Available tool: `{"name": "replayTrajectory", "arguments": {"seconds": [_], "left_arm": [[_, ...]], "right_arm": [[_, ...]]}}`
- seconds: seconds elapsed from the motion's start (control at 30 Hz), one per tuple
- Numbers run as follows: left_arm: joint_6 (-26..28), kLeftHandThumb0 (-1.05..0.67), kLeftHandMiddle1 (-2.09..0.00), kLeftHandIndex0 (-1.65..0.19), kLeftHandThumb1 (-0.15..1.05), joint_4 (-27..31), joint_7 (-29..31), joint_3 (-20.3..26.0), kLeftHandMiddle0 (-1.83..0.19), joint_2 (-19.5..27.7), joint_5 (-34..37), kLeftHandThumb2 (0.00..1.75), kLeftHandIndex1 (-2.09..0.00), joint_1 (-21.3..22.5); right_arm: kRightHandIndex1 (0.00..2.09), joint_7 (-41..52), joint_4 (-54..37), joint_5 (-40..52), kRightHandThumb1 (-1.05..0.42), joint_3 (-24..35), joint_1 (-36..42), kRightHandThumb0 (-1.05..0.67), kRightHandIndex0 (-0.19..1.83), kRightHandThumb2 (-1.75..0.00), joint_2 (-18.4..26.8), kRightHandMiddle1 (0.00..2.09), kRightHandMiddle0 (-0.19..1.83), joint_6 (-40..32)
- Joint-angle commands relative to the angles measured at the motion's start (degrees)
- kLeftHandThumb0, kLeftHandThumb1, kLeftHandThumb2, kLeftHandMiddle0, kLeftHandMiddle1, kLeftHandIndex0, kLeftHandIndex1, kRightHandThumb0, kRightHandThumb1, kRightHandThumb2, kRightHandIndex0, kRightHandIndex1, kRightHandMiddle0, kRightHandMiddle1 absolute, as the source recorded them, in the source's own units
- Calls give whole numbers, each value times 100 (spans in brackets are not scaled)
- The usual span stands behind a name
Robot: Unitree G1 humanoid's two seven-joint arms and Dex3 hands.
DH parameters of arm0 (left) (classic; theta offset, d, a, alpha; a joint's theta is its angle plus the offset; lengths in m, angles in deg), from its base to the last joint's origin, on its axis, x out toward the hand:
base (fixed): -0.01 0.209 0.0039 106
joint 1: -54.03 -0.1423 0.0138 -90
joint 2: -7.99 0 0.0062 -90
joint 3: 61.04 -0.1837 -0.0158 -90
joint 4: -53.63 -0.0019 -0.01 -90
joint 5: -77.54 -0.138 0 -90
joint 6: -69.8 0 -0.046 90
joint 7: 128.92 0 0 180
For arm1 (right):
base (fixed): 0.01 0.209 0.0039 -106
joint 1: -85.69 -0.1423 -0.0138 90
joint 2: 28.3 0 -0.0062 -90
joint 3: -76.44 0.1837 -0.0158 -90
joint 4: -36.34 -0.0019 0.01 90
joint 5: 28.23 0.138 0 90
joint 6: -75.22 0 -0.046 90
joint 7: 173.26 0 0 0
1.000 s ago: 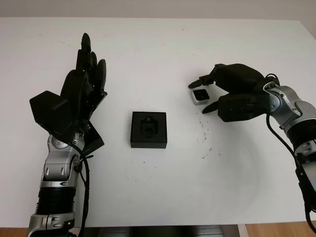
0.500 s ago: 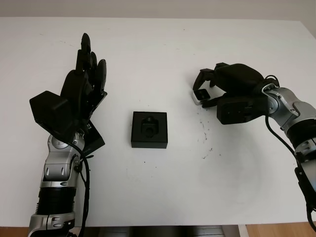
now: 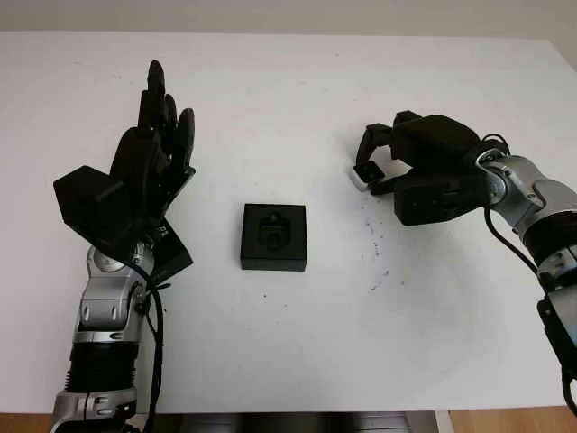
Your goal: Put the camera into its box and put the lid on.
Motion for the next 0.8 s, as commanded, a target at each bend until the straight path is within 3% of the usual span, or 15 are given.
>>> {"name": "replayTrajectory", "arguments": {"seconds": [0.0,0.17,0.3,0.57,0.77], "left_arm": [[12,-80,0,19,105,105,0,34,19,-4,51,53,0,-36],[44,-80,0,19,105,102,-13,27,19,1,45,53,0,-39],[63,-79,0,19,105,105,-78,38,19,-45,56,52,0,-45],[79,-79,0,19,105,118,-54,39,19,-32,119,51,0,-61],[99,-80,0,19,105,111,-28,24,19,22,101,51,0,-53]], "right_arm": [[180,13,23,17,-98,-18,139,-37,-3,-6,80,126,32,76],[121,-38,61,111,-101,42,213,-34,3,-5,80,120,38,303],[73,-172,175,326,-99,183,295,-36,15,-5,5,133,36,549],[70,-13,465,1047,-103,625,482,-39,16,-5,-252,167,27,648],[74,196,603,1524,-102,970,600,-39,16,-5,-446,170,27,536]]}}
